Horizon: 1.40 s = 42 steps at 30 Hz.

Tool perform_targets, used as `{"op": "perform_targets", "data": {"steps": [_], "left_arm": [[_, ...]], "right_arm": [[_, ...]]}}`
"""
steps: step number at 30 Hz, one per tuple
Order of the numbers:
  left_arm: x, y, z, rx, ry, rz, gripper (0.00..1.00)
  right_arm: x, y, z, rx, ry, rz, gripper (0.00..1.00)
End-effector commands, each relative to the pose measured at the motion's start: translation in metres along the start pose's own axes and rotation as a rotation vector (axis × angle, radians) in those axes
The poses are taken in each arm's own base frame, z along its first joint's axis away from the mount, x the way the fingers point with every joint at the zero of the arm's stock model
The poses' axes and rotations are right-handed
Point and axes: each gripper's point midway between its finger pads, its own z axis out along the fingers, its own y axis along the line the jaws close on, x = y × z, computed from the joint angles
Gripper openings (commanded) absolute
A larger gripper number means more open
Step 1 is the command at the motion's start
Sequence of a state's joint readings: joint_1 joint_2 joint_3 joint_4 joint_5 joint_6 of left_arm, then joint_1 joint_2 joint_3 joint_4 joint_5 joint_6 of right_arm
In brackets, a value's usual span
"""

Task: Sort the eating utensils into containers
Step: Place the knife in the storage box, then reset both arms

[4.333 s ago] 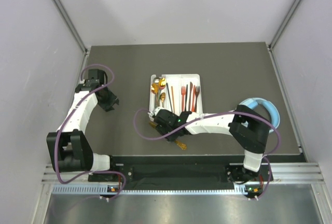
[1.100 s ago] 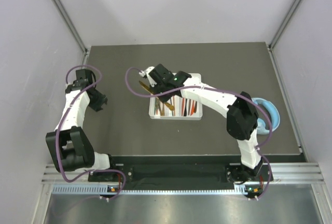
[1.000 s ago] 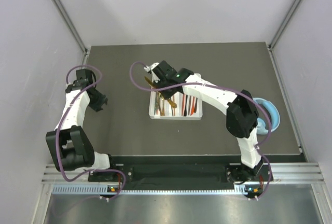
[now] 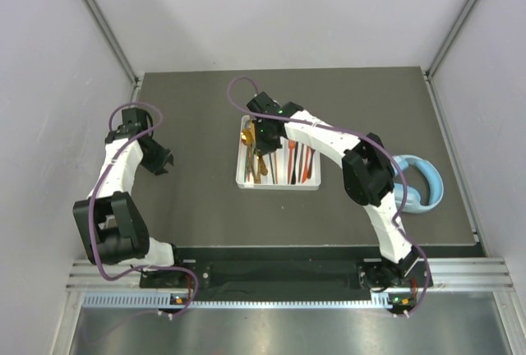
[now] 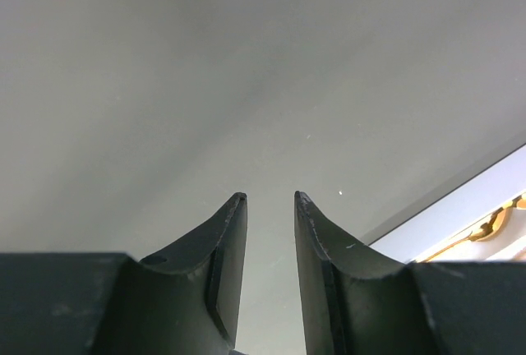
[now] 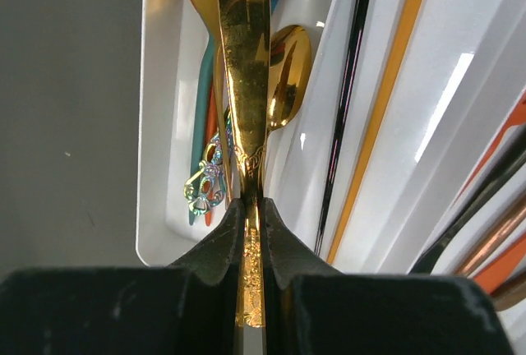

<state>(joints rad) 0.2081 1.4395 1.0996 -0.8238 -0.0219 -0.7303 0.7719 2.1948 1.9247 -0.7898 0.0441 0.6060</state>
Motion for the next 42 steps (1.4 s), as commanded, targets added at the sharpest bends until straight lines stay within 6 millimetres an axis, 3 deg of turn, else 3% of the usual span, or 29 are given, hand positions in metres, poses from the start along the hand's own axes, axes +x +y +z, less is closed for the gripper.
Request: {"op": "perform_targets", "data": {"steps": [1,4,11,14,19,24,26,28,29,30,33,34,35,36,37,39,40,42], "left_arm": [[-0.003,-0.006,-0.004,0.023,-0.001,0.003,0.35],[-0.003,-0.005,-0.004,0.025,-0.003,-0.003,0.35],[0.003,-0.008,-0.004,0.046,0.019,-0.002,0.35],[0.002,-0.008,-0.004,0.046,0.018,0.003,0.34],[0.004,-0.009,-0.002,0.055,0.025,0.006,0.34],[0.009,-0.01,0.0,0.077,0.039,0.023,0.36],[0.009,-0.016,-0.003,0.1,0.043,0.037,0.37],[0.009,-0.019,-0.004,0.103,0.041,0.057,0.38],[0.007,-0.025,-0.008,0.117,0.033,0.069,0.38],[0.007,-0.03,-0.009,0.132,0.031,0.087,0.38],[0.01,-0.048,-0.011,0.185,0.052,0.131,0.39],[0.011,-0.054,-0.011,0.207,0.053,0.148,0.4],[0.016,-0.064,-0.013,0.229,0.061,0.178,0.4],[0.021,-0.069,-0.009,0.228,0.083,0.195,0.4],[0.025,-0.071,-0.009,0.217,0.096,0.212,0.4],[0.036,-0.09,-0.007,0.229,0.11,0.291,0.41],[0.05,-0.096,-0.008,0.215,0.138,0.337,0.41],[0.053,-0.112,-0.009,0.229,0.148,0.377,0.41]], "right_arm": [[-0.003,0.009,0.012,-0.035,0.001,0.095,0.0],[0.008,0.012,0.023,-0.049,0.051,0.113,0.0],[0.001,0.018,0.025,-0.059,0.051,0.142,0.0],[0.003,0.022,0.022,-0.083,0.064,0.14,0.13],[-0.008,0.019,0.002,-0.094,-0.017,0.124,0.22],[-0.031,0.023,-0.042,-0.13,-0.112,0.042,0.28],[-0.045,0.022,-0.073,-0.137,-0.19,0.009,0.29],[-0.055,0.018,-0.094,-0.148,-0.25,-0.036,0.36],[-0.064,0.018,-0.119,-0.167,-0.302,-0.043,0.43],[-0.067,0.014,-0.129,-0.173,-0.32,-0.062,0.41],[-0.078,-0.011,-0.156,-0.184,-0.363,-0.043,0.41],[-0.079,-0.034,-0.155,-0.149,-0.357,-0.01,0.41],[-0.081,-0.044,-0.168,-0.147,-0.382,0.01,0.42],[-0.082,-0.056,-0.17,-0.135,-0.391,0.036,0.42],[-0.078,-0.086,-0.161,-0.093,-0.379,0.079,0.43],[-0.076,-0.114,-0.167,-0.057,-0.39,0.131,0.43],[-0.07,-0.136,-0.165,-0.041,-0.368,0.166,0.43],[-0.066,-0.153,-0.166,-0.033,-0.35,0.188,0.43]]}}
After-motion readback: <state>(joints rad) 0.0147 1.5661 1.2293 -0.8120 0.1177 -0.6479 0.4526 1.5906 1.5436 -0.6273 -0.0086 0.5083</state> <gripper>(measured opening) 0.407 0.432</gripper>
